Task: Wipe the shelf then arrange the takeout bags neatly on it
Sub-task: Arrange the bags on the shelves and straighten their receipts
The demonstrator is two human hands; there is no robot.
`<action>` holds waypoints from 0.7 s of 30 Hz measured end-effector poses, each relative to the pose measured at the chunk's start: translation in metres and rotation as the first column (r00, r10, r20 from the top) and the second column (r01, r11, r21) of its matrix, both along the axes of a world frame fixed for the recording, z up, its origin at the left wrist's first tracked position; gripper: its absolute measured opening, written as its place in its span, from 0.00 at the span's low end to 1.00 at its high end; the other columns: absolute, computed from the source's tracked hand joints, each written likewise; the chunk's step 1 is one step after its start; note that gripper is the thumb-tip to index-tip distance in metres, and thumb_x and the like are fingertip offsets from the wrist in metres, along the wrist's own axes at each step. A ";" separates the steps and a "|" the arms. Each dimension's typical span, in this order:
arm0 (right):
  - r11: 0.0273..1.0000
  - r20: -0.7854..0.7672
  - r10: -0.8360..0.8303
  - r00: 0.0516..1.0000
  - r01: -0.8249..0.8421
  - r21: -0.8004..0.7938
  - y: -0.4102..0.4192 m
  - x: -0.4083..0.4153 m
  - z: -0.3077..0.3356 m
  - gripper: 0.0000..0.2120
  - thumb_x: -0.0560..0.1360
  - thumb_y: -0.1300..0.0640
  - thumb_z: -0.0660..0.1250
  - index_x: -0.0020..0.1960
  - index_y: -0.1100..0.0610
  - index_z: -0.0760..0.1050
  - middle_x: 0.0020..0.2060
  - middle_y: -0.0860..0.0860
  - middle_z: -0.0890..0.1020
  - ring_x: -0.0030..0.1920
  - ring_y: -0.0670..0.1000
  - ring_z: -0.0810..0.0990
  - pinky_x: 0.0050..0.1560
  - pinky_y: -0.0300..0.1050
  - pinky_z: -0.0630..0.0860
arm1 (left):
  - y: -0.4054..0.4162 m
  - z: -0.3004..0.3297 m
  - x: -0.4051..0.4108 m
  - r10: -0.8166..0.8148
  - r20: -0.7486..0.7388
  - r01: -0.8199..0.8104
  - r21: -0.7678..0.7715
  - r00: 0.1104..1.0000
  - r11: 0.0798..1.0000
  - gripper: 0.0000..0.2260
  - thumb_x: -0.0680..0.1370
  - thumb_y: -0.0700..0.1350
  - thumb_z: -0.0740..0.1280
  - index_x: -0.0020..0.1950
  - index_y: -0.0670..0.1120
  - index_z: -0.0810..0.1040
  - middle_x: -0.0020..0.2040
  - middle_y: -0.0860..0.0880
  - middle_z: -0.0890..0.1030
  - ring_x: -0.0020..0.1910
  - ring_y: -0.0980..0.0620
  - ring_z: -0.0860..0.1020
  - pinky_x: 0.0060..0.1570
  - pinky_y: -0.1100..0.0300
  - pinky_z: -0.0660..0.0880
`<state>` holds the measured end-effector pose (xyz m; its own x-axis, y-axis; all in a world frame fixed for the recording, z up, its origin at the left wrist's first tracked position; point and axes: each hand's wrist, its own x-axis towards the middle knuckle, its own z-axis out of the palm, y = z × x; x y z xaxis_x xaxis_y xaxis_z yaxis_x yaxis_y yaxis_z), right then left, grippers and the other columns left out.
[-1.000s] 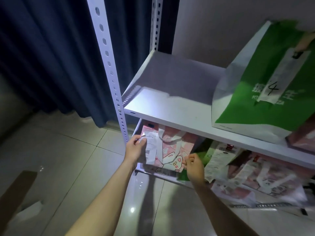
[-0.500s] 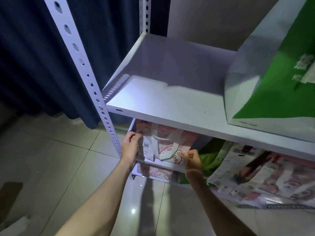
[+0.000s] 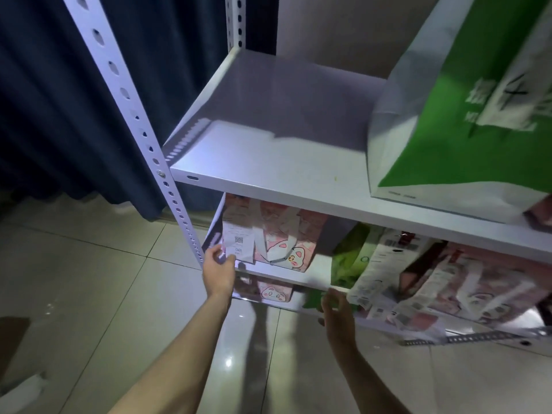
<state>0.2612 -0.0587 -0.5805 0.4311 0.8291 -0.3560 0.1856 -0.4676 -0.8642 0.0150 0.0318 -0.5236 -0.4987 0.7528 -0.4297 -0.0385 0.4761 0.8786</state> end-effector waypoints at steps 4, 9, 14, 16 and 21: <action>0.958 -0.116 -0.284 0.952 0.277 -0.072 -0.034 0.040 -0.004 0.11 0.81 0.59 0.63 0.62 0.50 0.76 0.50 0.59 0.84 0.43 0.58 0.85 0.37 0.49 0.80 | -0.030 -0.007 0.032 -0.155 -0.021 0.153 -0.076 0.988 0.985 0.06 0.78 0.35 0.68 0.53 0.42 0.79 0.46 0.46 0.82 0.46 0.44 0.79 0.46 0.58 0.73; 0.927 -0.051 -0.374 0.926 0.375 0.026 -0.020 0.080 0.011 0.15 0.82 0.53 0.61 0.53 0.30 0.69 0.60 0.61 0.80 0.51 0.60 0.85 0.33 0.48 0.82 | -0.048 0.002 0.102 -0.482 0.028 0.482 -0.069 0.876 0.873 0.07 0.79 0.33 0.65 0.55 0.41 0.79 0.47 0.46 0.82 0.47 0.47 0.79 0.43 0.66 0.74; 0.964 -0.115 -0.214 0.970 0.229 0.138 0.010 0.099 0.036 0.25 0.79 0.70 0.63 0.72 0.51 0.66 0.60 0.54 0.82 0.54 0.55 0.85 0.43 0.48 0.86 | -0.043 0.025 0.172 -0.655 0.107 0.655 0.040 0.748 0.754 0.22 0.80 0.32 0.66 0.71 0.49 0.69 0.57 0.55 0.76 0.59 0.57 0.79 0.51 0.67 0.77; 0.974 -0.118 -0.155 0.981 0.171 0.147 0.015 0.103 0.034 0.23 0.78 0.71 0.63 0.68 0.52 0.72 0.58 0.53 0.84 0.56 0.55 0.85 0.53 0.57 0.84 | -0.040 0.025 0.189 -0.691 0.101 0.687 0.076 0.716 0.723 0.27 0.79 0.31 0.67 0.73 0.53 0.67 0.56 0.63 0.74 0.48 0.75 0.77 0.43 0.75 0.75; 0.985 -0.079 -0.065 0.995 0.077 0.156 0.021 0.108 0.034 0.16 0.79 0.65 0.65 0.62 0.50 0.77 0.54 0.49 0.85 0.54 0.52 0.85 0.50 0.51 0.84 | -0.036 0.021 0.213 -0.677 0.124 0.677 0.049 0.726 0.734 0.28 0.77 0.35 0.69 0.74 0.57 0.70 0.61 0.55 0.82 0.54 0.60 0.81 0.55 0.56 0.81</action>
